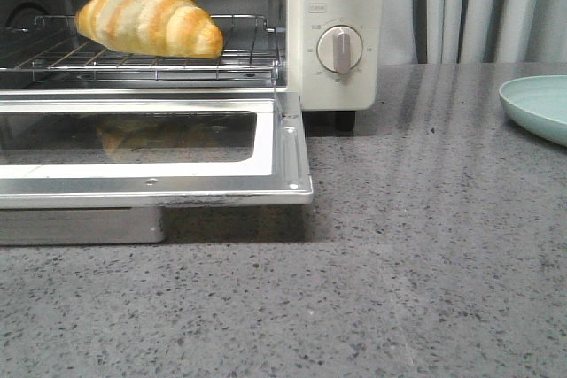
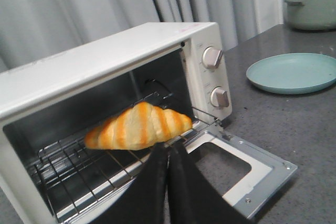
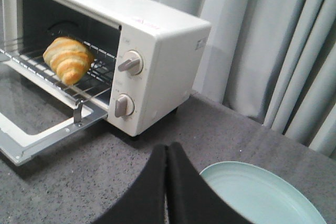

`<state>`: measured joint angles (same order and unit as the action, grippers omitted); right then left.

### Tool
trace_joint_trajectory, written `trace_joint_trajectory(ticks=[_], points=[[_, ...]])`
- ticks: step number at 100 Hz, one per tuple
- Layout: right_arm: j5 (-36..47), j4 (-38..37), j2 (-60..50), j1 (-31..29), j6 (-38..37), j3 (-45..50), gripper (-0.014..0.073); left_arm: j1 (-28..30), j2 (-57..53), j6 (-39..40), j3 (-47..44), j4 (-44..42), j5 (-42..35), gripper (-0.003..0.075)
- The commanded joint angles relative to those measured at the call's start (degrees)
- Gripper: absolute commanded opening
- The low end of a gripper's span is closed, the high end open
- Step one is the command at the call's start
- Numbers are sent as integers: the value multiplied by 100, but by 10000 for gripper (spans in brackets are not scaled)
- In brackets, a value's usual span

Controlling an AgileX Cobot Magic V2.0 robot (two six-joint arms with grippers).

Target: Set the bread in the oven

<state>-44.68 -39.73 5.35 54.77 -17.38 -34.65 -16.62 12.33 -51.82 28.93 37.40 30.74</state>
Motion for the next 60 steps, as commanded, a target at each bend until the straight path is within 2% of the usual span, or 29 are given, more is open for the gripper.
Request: trace_joint_trajectory(ticks=[1,10,31,60], points=[[309,-284,-273,-13,-61,-73,-69,5,85,50,-269,600,-1114,-21],[297,-274,-465,-13,-61,-73,-69,5,85,50,-536,1195,-1529,-21],[297,-259,-555,-13,-61,-73,-69,5,85,50,-579,2374,-1419,-21],[297,-259,-555,-13,-61,-73,-69,5,85,50,-579,2636,-1419,-21]])
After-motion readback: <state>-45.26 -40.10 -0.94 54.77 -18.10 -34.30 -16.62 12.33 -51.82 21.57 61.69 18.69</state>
